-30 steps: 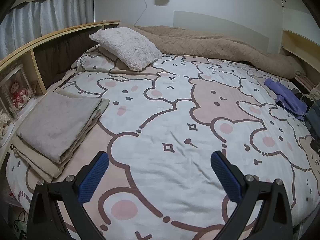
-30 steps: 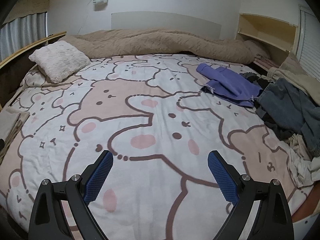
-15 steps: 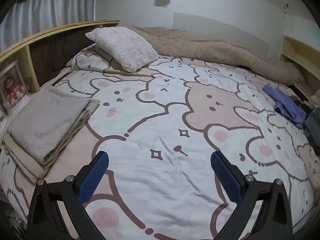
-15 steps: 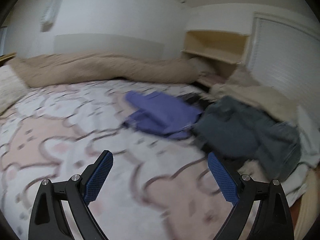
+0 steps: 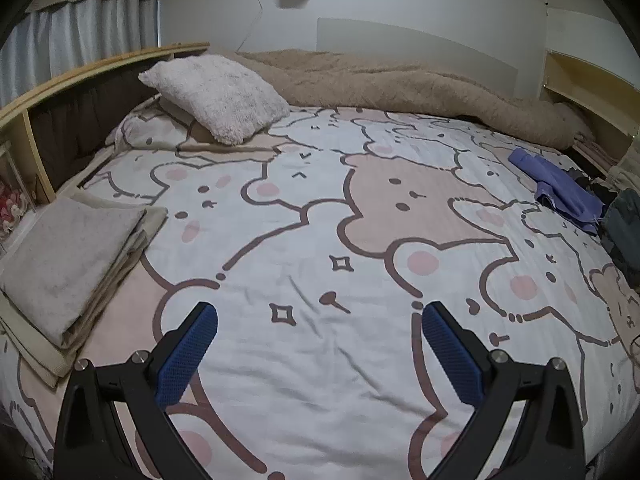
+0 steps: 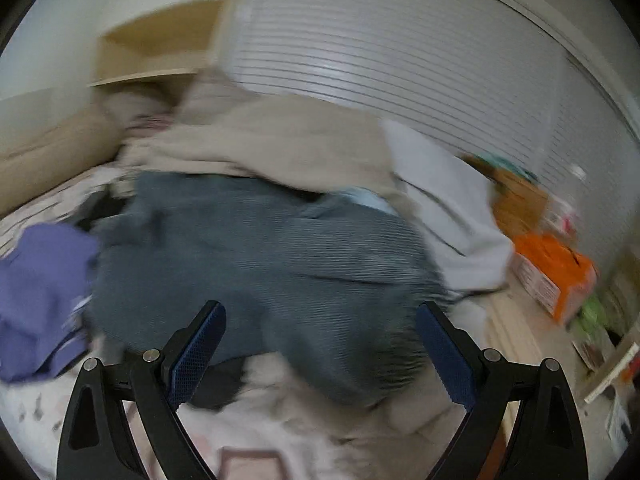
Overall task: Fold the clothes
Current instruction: 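Reach the right tool into the clothes pile and grasp the grey-blue shorts, then lift the shorts with the right tool toward the left tool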
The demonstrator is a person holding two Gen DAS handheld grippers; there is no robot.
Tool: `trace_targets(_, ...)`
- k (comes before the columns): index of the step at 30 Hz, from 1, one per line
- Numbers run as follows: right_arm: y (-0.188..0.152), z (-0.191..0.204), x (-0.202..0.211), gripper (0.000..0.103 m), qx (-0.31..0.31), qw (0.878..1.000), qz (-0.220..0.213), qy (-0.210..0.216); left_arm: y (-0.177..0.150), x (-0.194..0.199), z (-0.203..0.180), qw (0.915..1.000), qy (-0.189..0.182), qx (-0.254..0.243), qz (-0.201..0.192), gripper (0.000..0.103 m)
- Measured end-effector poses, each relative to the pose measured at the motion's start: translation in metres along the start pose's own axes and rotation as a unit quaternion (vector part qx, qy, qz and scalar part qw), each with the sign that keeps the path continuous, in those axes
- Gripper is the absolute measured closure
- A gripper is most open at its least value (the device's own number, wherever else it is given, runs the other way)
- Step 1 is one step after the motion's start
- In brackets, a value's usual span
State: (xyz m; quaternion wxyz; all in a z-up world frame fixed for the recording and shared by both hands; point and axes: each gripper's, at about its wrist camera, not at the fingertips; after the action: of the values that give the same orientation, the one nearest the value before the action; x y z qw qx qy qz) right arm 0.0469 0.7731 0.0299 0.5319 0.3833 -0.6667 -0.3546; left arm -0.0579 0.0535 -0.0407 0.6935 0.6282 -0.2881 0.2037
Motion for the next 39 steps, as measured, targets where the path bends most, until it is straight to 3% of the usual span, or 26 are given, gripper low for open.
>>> trace_targets(2, -0.003, -0.011, -0.014, 0.008, -0.004, 1.000, 0.016, -0.017, 0.001, 0.002, -0.003, 0.9999, 0.003, -0.009, -0.007, 0.000)
trace_targets(6, -0.009, -0.022, -0.049, 0.008, -0.031, 0.996, 0.079, 0.000, 0.004, 0.010, -0.007, 0.9994, 0.006, -0.030, -0.020, 0.000)
trace_targets(12, -0.017, -0.033, -0.069, 0.008, 0.006, 0.996, 0.086, -0.022, 0.004, 0.022, 0.000, 0.9975, 0.032, -0.048, -0.040, 0.000)
trace_targets(18, -0.009, -0.058, -0.080, 0.009, -0.025, 0.992, 0.119, 0.027, 0.005, 0.024, 0.006, 0.9977, 0.033, -0.044, -0.040, 0.000)
trace_targets(19, -0.008, -0.061, -0.085, 0.014, -0.039, 0.988, 0.135, 0.059, 0.005, 0.023, 0.006, 0.9979, 0.031, -0.041, -0.038, 0.000)
trace_targets(20, -0.007, -0.065, -0.090, 0.031, -0.053, 0.982, 0.153, 0.095, 0.005, 0.022, 0.006, 0.9982, 0.028, -0.038, -0.036, 0.000)
trace_targets(22, -0.007, -0.068, -0.088, 0.048, -0.066, 0.979, 0.162, 0.110, 0.005, 0.020, 0.005, 0.9988, 0.020, -0.033, -0.031, 0.000)
trace_targets(24, -0.007, -0.066, -0.078, 0.073, -0.061, 0.979, 0.155, 0.118, 0.005, 0.019, 0.000, 0.9991, 0.009, -0.030, -0.029, 0.000)
trace_targets(28, -0.003, -0.048, -0.056, 0.081, -0.064, 0.967, 0.141, 0.202, 0.003, 0.025, -0.007, 0.9982, 0.004, -0.047, -0.038, 0.000)
trace_targets(31, -0.002, -0.032, -0.027, 0.091, -0.081, 0.933, 0.150, 0.317, 0.004, 0.031, -0.008, 0.9973, 0.004, -0.055, -0.048, 0.000)
trace_targets(35, -0.013, -0.009, 0.043, 0.093, -0.091, 0.858, 0.154, 0.481, 0.005, 0.039, -0.005, 0.9967, 0.001, -0.055, -0.060, 0.000)
trace_targets(39, -0.030, 0.011, 0.119, 0.093, -0.057, 0.788, 0.163, 0.591, 0.006, 0.049, 0.001, 0.9964, -0.003, -0.048, -0.070, 0.000)
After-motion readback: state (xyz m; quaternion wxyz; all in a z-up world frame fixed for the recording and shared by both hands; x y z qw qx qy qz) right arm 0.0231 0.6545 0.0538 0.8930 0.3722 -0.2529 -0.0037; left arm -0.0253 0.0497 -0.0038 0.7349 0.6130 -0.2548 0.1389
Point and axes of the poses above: each gripper's, at about its wrist camera, not at the fingertips, and x roughly against the way its jaws point, z to its left, y to its top, and after that the axes turned 4 degrees about -x, right-handed
